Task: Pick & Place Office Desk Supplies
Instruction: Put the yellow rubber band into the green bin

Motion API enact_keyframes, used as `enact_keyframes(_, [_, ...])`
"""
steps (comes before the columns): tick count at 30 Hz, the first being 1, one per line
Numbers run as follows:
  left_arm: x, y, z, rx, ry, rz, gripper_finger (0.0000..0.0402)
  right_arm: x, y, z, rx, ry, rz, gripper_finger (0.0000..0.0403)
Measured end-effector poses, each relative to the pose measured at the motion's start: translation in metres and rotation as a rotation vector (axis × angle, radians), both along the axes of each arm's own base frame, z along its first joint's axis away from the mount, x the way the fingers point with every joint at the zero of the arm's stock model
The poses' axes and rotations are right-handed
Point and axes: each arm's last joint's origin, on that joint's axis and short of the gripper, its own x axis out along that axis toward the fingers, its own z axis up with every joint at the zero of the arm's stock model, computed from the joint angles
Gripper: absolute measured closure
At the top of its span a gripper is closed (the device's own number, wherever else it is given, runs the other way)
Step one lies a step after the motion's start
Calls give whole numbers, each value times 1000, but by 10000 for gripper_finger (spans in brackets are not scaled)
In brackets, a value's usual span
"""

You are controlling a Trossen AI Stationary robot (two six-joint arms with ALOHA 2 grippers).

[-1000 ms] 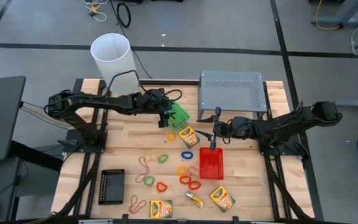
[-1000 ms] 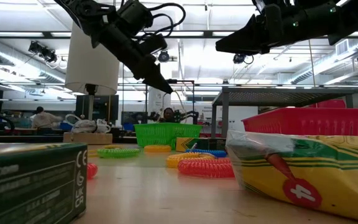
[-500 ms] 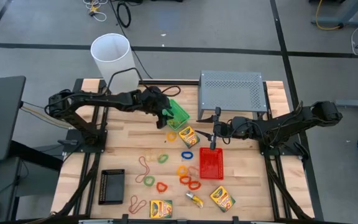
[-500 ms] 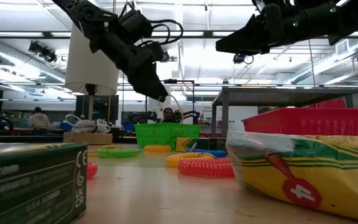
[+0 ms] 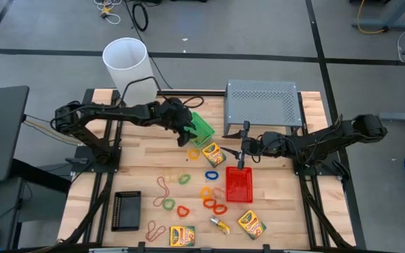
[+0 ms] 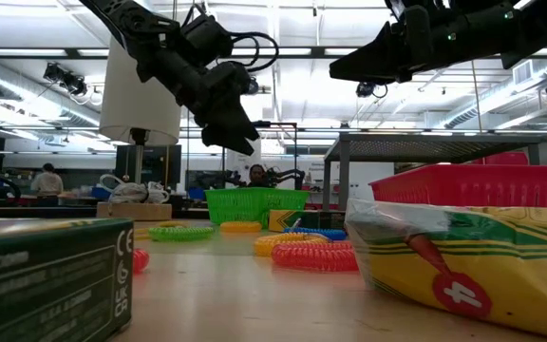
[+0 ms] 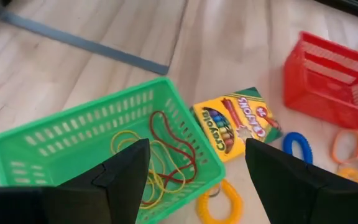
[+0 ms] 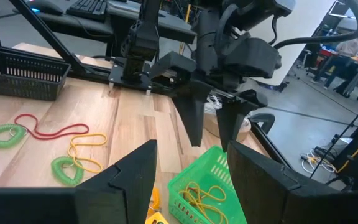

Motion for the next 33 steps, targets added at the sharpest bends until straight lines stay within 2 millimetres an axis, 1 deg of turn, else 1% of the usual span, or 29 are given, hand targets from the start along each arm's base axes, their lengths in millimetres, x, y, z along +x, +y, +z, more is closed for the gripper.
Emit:
enact_keyframes(4, [3,-17,0,8,-2,-137,134,0,0,0,-1,1,0,197])
enact_keyframes(7, [5,-34,-3,69,43,-215,135,0,0,-1,-3,14,0,197])
enact_keyframes(12, [1,-63,-3,175,125,-244,147,-1,0,-4,-4,38,0,197])
enact_keyframes(14, [-2,-74,-1,186,143,-245,151,-1,0,-4,-3,38,0,197])
enact_keyframes(17, [-6,-89,-1,157,174,-260,155,-1,0,-4,-3,40,0,197])
enact_keyframes(19, [-9,-100,-7,129,195,-267,156,-1,0,-4,-4,43,0,197])
enact_keyframes(21, [-14,-110,-16,109,220,-274,156,-1,0,-4,-3,43,-1,197])
enact_keyframes(24, [-24,-121,-32,91,268,-248,157,-1,0,-4,-3,44,0,197])
enact_keyframes(27, [-32,-131,-43,42,298,-237,157,-1,0,-4,-3,44,0,197])
enact_keyframes(30, [-39,-142,-52,-2,309,-235,159,-1,0,-4,-3,43,-1,197])
enact_keyframes(33, [-43,-151,-56,-40,317,-227,165,-1,0,-4,-3,44,0,197])
